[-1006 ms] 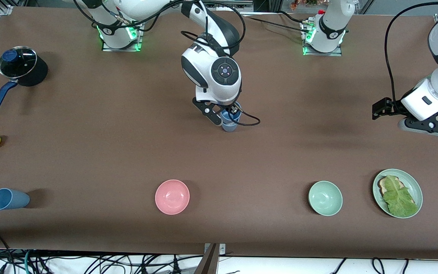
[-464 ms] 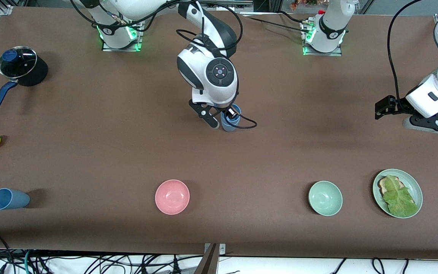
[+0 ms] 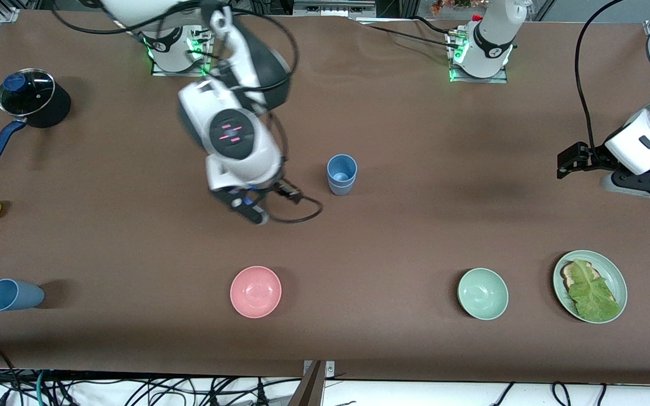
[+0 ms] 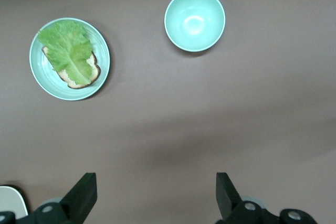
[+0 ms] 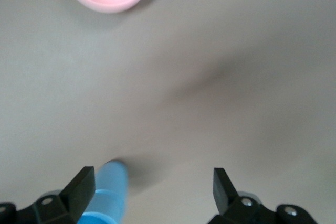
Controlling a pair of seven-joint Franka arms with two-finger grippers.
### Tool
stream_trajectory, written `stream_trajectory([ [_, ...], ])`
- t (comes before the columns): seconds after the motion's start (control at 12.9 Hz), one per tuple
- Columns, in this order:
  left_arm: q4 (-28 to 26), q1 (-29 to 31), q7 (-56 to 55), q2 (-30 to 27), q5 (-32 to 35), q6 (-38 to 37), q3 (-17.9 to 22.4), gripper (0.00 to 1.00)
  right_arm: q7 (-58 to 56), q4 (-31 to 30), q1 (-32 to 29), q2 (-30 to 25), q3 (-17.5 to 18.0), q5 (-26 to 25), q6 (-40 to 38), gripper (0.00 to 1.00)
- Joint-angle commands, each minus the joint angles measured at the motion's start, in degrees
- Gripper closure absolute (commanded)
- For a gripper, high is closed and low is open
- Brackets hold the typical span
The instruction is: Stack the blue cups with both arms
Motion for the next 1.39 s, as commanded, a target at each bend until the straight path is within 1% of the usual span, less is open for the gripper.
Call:
stream_trajectory([
  [0.0, 4.4, 0.3, -0.5, 1.4, -1.7, -1.4, 0.3, 0.00, -19.2, -0.8, -8.8, -4.4, 1.0, 0.2, -4.5, 0.01],
  [0.15, 6.5, 0.6, -0.5, 1.9, -1.7, -2.7, 0.4, 0.00, -33.3, -0.8, -16.0, -6.2, 1.0, 0.4, -7.8, 0.01],
  [0.31, 6.6, 0.7, -0.5, 1.9, -1.7, -3.8, 0.4, 0.00, -42.2, -0.6, -21.1, -7.5, 0.9, 0.3, -10.9, 0.01],
  [0.39, 6.6, 0.7, -0.4, 1.9, -1.7, -3.9, 0.4, 0.00, -45.3, -0.6, -23.3, -9.1, 1.2, 0.3, -12.2, 0.01],
  [0.46, 6.5, 0.7, -0.4, 1.9, -1.7, -4.0, 0.4, 0.00, -46.4, -0.9, -24.1, -10.1, 1.2, -0.1, -12.5, 0.00],
  [0.54, 6.2, 0.6, -0.2, 1.9, -1.7, -4.0, 0.4, 0.00, -46.7, -1.6, -24.2, -11.9, 0.2, 0.1, -13.4, 0.00],
  [0.62, 5.9, 0.6, -0.1, 1.9, -1.7, -4.5, 0.3, 0.00, -46.8, -4.3, -24.3, -14.4, -1.0, -0.1, -13.2, 0.00],
  [0.85, 6.1, 0.7, 0.4, 1.9, -1.7, -5.0, 0.3, 0.00, -47.7, -17.6, -26.2, -23.5, -1.1, 0.4, -7.1, 0.00],
  [1.01, 6.0, 0.7, 0.4, 1.9, -1.7, -5.0, 0.3, 0.00, -50.0, -25.5, -27.1, -28.5, -1.1, 0.7, -2.6, 0.00],
  [1.08, 6.0, 0.7, 0.4, 1.9, -1.7, -5.0, 0.3, 0.00, -50.3, -28.0, -27.2, -30.0, -1.1, 0.9, -1.2, 0.00],
  [1.24, 5.9, 0.7, 0.5, 1.9, -1.7, -5.0, 0.3, 0.00, -50.3, -30.2, -27.3, -32.1, -1.3, 1.6, -1.1, 0.00],
  [1.31, 5.9, 0.7, 0.5, 1.9, -1.7, -5.0, 0.3, 0.00, -50.4, -30.3, -27.3, -32.4, -2.6, 1.6, -1.5, 0.00],
])
